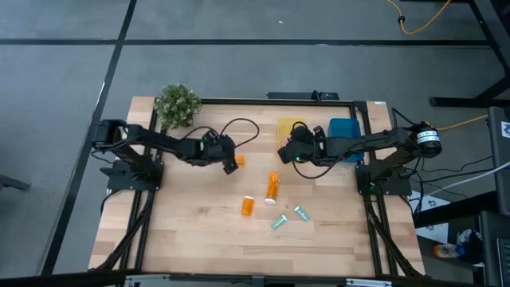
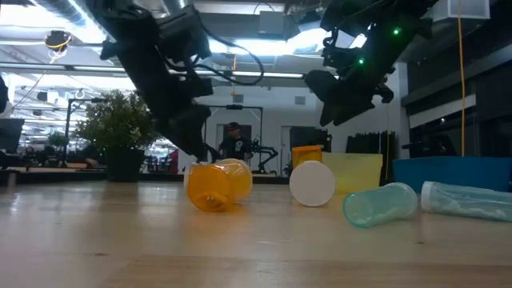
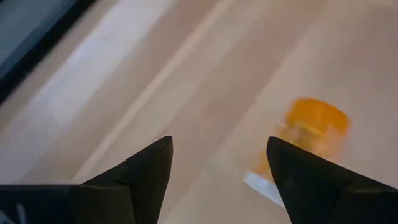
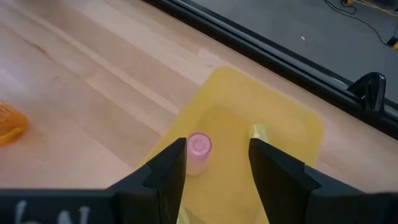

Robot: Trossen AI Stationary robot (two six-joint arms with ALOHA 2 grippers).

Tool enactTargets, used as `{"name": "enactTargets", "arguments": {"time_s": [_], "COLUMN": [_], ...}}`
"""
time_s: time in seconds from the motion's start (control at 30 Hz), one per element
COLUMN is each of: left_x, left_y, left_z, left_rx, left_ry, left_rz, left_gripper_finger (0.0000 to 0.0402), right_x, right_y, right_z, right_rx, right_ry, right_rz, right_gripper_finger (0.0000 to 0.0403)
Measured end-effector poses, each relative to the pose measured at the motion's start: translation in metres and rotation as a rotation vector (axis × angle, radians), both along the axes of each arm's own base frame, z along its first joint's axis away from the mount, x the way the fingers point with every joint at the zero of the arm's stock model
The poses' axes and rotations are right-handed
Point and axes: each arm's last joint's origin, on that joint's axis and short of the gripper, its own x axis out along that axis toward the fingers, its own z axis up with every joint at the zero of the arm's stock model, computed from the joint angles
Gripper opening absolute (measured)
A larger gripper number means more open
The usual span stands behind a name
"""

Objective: Pick and place medicine bottles into bin by pill shape (circle, oval)
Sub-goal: Move the large orange pill bottles to the middle right of the table

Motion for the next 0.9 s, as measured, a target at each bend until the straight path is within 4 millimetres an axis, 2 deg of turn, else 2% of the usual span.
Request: {"name": "enactTargets", "arguments": {"time_s": [0.1,0.23,0.33,0.67,0.9], "left_x": [-0.003,-0.016,-0.021,0.002,0.016], "left_y": [0.005,0.008,0.009,0.003,-0.004], "left_z": [-0.001,-0.008,-0.010,-0.003,-0.011], "left_rx": [-0.007,-0.053,-0.125,-0.199,-0.245], "left_ry": [0.006,0.105,0.144,-0.053,-0.123], "left_rz": [0.071,0.159,0.170,-0.005,-0.076], "left_gripper_finger": [0.0255,0.0255,0.0255,0.0255,0.0255], "right_x": [0.000,0.000,0.000,0.000,0.001], "right_y": [0.000,0.000,0.000,0.001,0.002], "right_z": [0.000,0.000,0.000,0.000,0.000], "right_rx": [0.001,0.001,0.000,0.006,0.023], "right_ry": [0.001,0.003,0.002,-0.002,-0.014], "right_rz": [0.001,0.001,0.000,0.006,0.017], "right_gripper_finger": [0.0177,0.0177,0.0177,0.0177,0.0177]}}
